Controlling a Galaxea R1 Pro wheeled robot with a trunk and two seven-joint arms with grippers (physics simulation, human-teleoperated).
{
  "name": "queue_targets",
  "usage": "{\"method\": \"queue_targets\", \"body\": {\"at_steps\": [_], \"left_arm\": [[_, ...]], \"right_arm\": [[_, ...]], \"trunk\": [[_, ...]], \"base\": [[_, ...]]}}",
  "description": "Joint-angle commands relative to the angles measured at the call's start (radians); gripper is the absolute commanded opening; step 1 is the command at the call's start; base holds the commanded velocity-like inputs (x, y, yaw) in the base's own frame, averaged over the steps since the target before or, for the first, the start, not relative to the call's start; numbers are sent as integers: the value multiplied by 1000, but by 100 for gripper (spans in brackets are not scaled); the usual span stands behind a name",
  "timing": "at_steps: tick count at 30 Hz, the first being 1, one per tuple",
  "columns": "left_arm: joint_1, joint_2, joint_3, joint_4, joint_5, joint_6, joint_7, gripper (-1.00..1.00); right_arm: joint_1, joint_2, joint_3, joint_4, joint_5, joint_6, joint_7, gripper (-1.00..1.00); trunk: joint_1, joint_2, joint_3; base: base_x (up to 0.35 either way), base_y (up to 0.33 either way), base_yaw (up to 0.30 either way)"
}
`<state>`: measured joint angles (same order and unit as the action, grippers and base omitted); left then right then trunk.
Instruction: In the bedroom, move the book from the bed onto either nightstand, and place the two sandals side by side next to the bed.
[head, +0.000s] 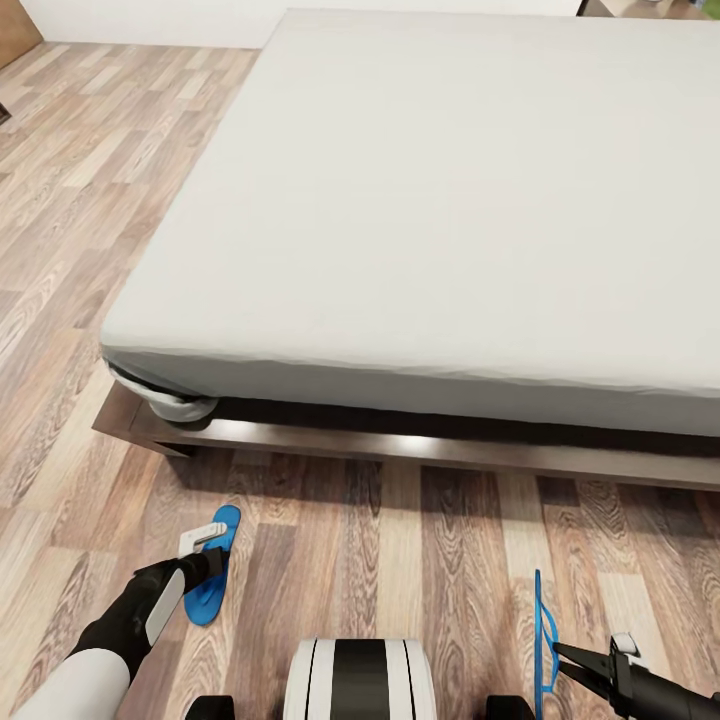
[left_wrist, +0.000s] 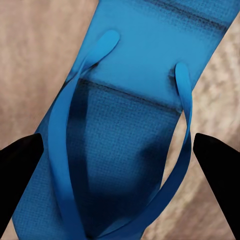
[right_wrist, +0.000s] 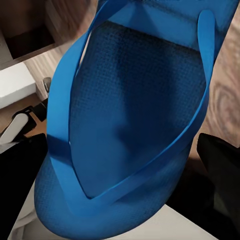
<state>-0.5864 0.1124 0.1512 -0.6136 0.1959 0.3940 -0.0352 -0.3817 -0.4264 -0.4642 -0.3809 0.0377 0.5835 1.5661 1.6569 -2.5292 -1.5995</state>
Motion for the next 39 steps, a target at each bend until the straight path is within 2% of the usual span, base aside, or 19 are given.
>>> {"method": "queue_targets", "body": {"at_steps": [1, 7, 10, 13, 19, 21, 30, 39], "left_arm": [[0, 0, 4, -1, 3, 6, -3, -100], [-1, 0, 3, -1, 3, 6, -3, -100], [0, 0, 2, -2, 4, 6, -3, -100], [-1, 0, 2, -2, 5, 6, -4, -100], [-1, 0, 2, -2, 5, 6, -5, -100], [-1, -1, 2, -1, 6, 6, -5, -100], [-1, -2, 2, -1, 7, 6, -4, -100], [-1, -1, 2, -1, 7, 6, -5, -100]], "right_arm": [[-1, 0, -4, -2, 2, 11, 5, -100], [-1, -25, -10, -118, -2, 54, 5, -100], [0, -30, -23, -153, -5, 115, 5, -100], [-1, -31, -28, -179, -24, 142, 5, -100], [-1, -31, -30, -190, -69, 151, 5, -100], [-1, -31, -30, -190, -71, 151, 5, -100], [-1, -29, -30, -190, -74, 150, 5, -100], [-1, -28, -30, -190, -74, 150, 5, -100]], "trunk": [[0, 0, -1], [0, 0, -1], [0, 0, -1], [0, 0, -1], [0, 0, -1], [0, 0, -1], [4, -2, -35], [4, -2, -35]], "base": [[0, 0, 0], [0, 0, 0], [0, 0, 0], [0, 0, 0], [0, 0, 0], [0, 0, 0], [0, 0, 0], [0, 0, 0]]}}
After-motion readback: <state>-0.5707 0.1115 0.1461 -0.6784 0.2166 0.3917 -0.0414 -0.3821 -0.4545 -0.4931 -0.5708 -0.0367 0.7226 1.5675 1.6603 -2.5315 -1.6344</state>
